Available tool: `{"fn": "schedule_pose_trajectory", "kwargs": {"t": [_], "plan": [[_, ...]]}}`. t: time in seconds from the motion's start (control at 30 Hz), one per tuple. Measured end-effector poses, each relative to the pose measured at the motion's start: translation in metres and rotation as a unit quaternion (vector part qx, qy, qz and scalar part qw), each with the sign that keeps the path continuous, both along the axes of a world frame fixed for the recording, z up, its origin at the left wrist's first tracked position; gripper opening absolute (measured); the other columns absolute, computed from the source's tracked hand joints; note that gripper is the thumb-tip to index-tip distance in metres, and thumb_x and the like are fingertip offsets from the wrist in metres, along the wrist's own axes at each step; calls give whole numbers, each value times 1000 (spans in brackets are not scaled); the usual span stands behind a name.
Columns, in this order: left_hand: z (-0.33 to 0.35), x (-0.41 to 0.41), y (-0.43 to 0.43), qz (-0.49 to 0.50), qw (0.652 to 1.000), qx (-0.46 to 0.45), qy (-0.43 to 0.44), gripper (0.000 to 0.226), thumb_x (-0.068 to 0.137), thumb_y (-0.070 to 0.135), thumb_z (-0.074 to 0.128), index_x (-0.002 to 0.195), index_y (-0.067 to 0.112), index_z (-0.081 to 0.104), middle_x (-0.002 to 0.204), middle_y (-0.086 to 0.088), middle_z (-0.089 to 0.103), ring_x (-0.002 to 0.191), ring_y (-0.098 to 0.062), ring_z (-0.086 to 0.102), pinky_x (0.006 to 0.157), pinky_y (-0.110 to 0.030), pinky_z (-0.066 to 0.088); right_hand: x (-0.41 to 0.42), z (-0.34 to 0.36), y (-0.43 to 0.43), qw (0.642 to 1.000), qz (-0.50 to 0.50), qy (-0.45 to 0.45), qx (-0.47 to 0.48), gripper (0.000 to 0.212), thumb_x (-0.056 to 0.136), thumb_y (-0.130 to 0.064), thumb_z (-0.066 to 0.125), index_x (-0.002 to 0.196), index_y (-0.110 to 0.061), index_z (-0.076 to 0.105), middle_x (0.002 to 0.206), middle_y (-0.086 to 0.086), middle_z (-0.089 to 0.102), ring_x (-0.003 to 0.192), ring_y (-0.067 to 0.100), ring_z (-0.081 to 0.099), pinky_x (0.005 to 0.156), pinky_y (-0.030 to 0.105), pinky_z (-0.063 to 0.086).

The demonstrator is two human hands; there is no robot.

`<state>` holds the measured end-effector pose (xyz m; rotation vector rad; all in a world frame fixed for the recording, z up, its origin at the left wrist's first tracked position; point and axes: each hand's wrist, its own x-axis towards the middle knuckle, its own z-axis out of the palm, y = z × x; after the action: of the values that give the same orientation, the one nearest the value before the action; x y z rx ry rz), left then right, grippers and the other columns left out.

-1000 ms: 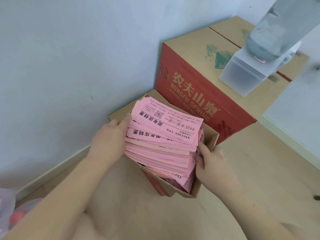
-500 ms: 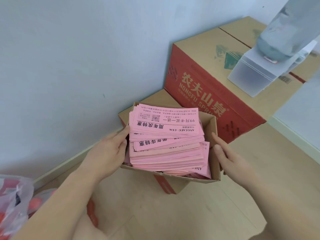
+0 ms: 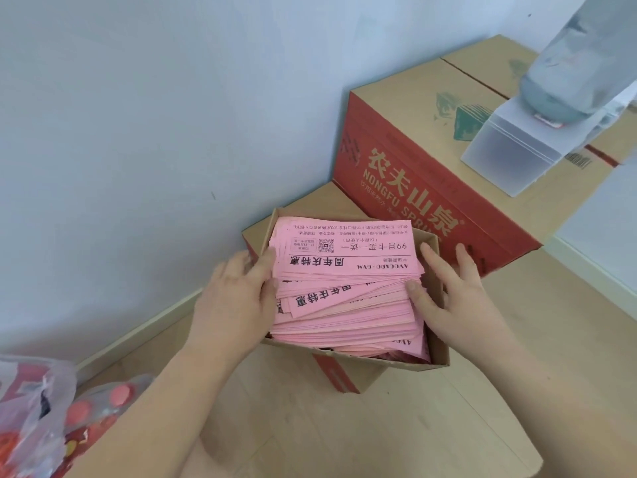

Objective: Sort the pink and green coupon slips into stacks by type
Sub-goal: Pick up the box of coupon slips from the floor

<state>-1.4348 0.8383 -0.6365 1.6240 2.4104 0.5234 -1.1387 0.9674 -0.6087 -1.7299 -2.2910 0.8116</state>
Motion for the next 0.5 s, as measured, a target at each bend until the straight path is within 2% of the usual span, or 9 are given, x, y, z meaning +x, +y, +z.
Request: {"fn": "schedule_pose_trajectory", "kwargs": {"t": [0.07,0.1,0.13,0.2,0.23,0.33,0.37,0.4,0.5], "plan": [[2,4,-1,-12,998,58,22,43,96,33,50,136,21,61,127,-10,57,106,-36,55,82,-47,56,-2,0,-1,987,60,17,147,57,101,-54,52,154,-41,40,169,7,16,154,27,22,118,50,35],[3,9,-1,-28,999,43,17,47,94,40,47,134,20,62,131,-9,56,109,-36,55,85,-48,56,-8,-1,1,972,115,26,204,54,101,-49,53,153,-34,46,168,10,23,153,29,25,119,50,33],[1,13,-1,-51,999,3,4,54,93,49,42,136,22,61,140,-9,54,119,-37,52,94,-50,54,-16,0,4,959,168,21,227,55,100,-51,52,151,-31,49,167,9,26,154,28,25,121,48,30],[-4,22,1,-104,991,-79,18,64,92,60,32,143,29,54,157,-9,42,143,-43,33,114,-56,39,-36,2,7,955,229,-34,188,61,96,-67,41,150,-39,48,168,0,27,156,21,20,124,45,25],[-5,26,2,-120,987,-104,32,67,91,63,26,147,33,50,162,-6,36,149,-45,22,119,-59,30,-43,1,8,959,234,-66,147,67,93,-75,34,150,-42,47,167,-4,28,156,18,19,125,45,24],[-2,35,6,-154,978,-136,31,72,90,62,5,156,45,30,170,13,14,156,-37,4,124,-60,0,-43,-8,15,966,207,-111,105,76,86,-82,24,148,-44,46,165,-11,30,155,12,19,123,46,27],[-3,36,6,-157,979,-127,26,70,92,58,5,156,45,28,169,14,12,156,-35,5,124,-59,-3,-38,-10,16,968,196,-107,110,74,87,-81,25,147,-44,47,164,-12,31,155,12,20,122,48,29],[-3,35,6,-154,982,-110,19,66,95,52,10,155,42,33,169,10,17,156,-36,11,125,-59,1,-32,-11,16,969,191,-97,119,71,90,-79,26,146,-42,50,164,-10,33,155,14,21,122,50,29],[-3,18,8,-94,995,-4,23,54,95,27,38,146,23,55,156,-14,45,138,-45,43,114,-59,37,-13,-10,11,969,165,-57,177,57,101,-66,32,143,-38,57,166,5,30,155,27,22,123,54,26]]}}
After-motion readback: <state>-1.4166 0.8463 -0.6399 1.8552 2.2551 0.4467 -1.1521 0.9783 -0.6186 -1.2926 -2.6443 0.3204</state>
